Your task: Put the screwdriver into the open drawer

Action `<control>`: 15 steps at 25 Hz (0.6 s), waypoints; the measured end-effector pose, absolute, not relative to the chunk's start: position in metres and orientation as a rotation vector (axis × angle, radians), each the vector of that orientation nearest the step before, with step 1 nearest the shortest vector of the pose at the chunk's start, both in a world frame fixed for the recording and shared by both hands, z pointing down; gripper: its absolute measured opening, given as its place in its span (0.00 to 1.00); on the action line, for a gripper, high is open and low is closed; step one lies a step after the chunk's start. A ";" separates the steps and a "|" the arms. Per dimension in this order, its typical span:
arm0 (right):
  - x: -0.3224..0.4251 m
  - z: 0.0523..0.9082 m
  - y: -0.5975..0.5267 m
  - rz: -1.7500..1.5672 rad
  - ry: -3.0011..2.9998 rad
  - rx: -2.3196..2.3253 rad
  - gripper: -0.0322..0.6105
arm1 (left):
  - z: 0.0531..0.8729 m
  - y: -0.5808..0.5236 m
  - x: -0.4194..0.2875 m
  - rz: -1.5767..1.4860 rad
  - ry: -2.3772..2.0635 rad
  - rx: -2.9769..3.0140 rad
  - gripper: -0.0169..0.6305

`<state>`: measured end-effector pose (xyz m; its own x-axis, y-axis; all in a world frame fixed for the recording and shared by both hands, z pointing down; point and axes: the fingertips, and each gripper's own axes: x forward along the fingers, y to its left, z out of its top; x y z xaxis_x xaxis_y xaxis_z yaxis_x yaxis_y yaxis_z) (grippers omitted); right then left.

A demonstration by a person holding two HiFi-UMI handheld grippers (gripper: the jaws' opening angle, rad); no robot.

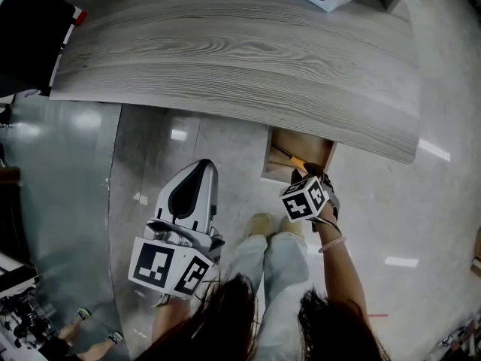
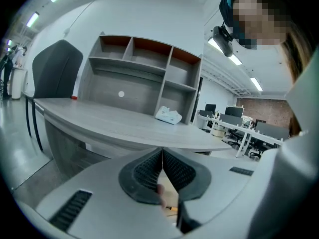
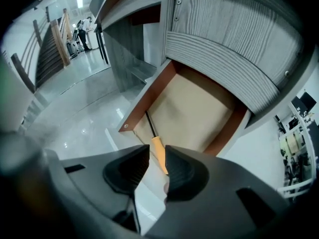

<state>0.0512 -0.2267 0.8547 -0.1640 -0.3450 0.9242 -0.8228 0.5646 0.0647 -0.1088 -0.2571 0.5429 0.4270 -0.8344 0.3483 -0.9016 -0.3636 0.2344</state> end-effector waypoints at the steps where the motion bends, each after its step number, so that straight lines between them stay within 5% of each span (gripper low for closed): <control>1: 0.052 0.849 -0.226 0.571 -1.755 0.981 0.22 | 0.542 -0.256 -0.107 0.240 -1.476 2.298 0.05; 15: 0.068 0.757 -0.215 0.557 -1.848 1.148 0.20 | 0.506 -0.239 -0.076 0.244 -1.461 2.310 0.05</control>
